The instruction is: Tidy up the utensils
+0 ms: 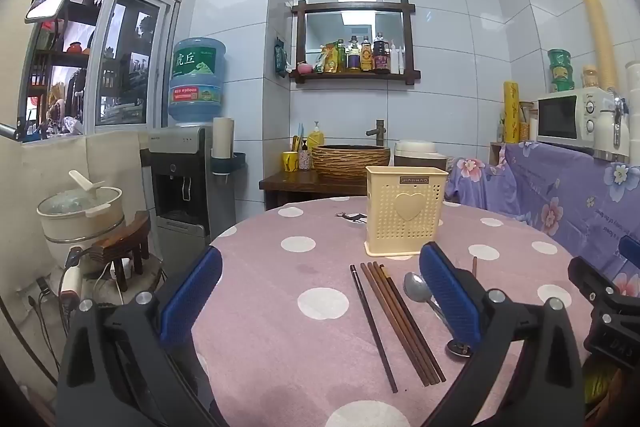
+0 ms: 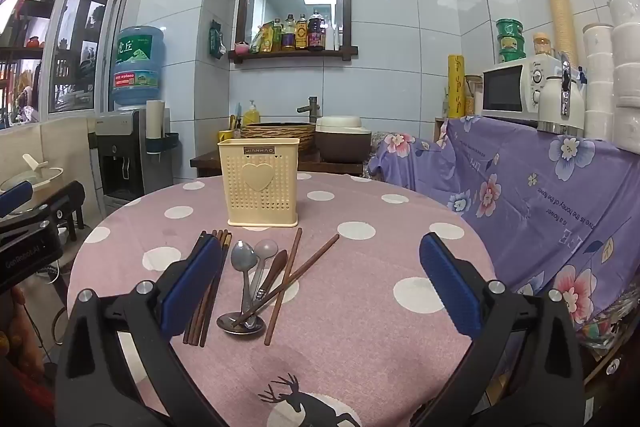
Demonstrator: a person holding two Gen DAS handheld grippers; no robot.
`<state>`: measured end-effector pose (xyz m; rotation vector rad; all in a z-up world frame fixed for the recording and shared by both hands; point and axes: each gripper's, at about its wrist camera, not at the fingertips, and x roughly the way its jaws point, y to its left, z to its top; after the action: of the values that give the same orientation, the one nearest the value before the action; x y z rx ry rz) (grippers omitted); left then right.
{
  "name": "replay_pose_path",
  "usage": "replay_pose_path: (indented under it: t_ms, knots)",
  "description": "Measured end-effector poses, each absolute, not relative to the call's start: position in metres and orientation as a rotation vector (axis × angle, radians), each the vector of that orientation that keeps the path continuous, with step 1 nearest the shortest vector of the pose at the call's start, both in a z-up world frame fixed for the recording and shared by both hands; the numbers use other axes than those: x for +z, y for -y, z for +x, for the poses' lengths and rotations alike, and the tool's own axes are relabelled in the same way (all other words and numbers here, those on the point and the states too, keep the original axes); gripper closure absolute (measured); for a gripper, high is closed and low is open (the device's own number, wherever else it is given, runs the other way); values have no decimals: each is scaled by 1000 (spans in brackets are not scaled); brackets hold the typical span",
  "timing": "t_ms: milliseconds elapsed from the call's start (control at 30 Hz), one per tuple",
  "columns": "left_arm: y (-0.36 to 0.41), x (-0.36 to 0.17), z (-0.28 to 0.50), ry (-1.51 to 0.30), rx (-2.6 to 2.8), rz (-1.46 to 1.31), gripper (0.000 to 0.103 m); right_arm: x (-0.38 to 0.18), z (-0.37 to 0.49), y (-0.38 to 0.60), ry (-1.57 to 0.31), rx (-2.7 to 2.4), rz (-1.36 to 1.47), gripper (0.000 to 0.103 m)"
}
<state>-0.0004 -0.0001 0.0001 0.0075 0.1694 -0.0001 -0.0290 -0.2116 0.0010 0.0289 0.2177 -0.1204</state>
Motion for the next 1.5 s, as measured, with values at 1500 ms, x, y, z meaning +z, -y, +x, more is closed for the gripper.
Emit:
replay_pose_path:
  t_ms: [1500]
  knots:
    - [-3,-1,-1,-174,4,5,5,2,-26,209,-224,-119,24,5]
